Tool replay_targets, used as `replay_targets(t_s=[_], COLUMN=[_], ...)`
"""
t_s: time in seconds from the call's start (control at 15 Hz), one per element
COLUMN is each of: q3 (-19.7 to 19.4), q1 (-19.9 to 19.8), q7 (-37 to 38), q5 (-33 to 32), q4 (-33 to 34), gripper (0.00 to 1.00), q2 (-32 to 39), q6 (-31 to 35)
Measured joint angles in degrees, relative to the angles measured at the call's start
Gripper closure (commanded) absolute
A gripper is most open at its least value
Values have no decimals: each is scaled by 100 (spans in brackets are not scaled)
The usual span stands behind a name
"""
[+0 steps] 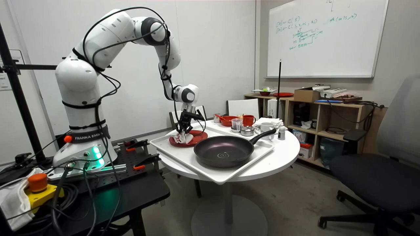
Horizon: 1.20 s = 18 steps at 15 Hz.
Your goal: Wipe the red plate with the white cloth
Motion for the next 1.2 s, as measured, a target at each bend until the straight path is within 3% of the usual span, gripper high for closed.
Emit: replay_targets(t_s=[0.6, 1.2], q3=[-31, -64], q1=[23, -505], q7=[222, 424], q5=[-77, 140], q4=[204, 604], gripper=[93, 93], q2=[-2, -1], q6=[444, 766])
